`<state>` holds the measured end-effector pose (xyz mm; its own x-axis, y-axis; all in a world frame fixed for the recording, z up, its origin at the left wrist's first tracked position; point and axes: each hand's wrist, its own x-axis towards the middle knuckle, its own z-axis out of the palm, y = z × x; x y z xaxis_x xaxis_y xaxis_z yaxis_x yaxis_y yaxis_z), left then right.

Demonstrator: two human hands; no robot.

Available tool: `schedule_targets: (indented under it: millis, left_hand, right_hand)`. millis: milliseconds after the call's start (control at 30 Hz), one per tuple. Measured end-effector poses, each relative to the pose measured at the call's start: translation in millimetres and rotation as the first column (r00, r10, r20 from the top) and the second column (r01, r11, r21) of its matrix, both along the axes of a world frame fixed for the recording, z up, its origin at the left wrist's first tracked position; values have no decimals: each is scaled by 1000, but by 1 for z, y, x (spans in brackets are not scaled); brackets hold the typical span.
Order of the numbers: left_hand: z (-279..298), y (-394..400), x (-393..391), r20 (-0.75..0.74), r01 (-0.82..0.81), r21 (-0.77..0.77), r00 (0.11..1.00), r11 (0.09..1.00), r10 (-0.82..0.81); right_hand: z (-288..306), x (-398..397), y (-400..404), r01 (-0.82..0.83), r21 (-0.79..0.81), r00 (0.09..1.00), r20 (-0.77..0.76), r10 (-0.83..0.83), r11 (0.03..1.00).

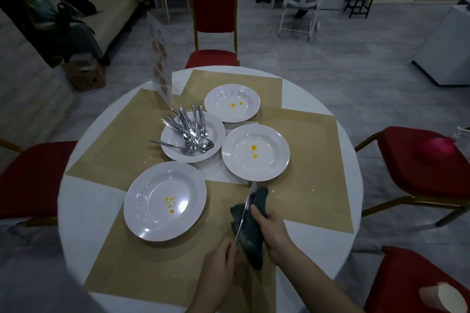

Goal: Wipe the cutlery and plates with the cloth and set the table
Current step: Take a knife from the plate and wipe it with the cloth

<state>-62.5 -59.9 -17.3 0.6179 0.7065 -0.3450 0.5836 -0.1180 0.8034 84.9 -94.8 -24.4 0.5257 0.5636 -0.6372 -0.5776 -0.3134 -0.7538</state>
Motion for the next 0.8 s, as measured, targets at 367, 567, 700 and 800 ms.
schedule_targets:
  millis: [367, 567, 700, 800]
  left_hand:
    - [-4, 4, -8, 24, -155, -7, 988, 988, 155]
    - [-7, 11, -14, 80, -246, -205, 960, 947, 267]
    - [-6, 0, -10, 88, -91, -170, 990, 981, 107]
    - [-5, -6, -11, 102, -60, -257, 991, 965, 89]
  right_hand:
    - [7, 12, -1, 71, -34, 992, -97, -74, 997]
    - [1, 9, 1, 43, -84, 993, 112, -34, 996]
    - [1, 4, 6, -9, -168, 938, 341, 67, 986]
    - [4, 9, 11, 2, -238, 868, 483, 116, 971]
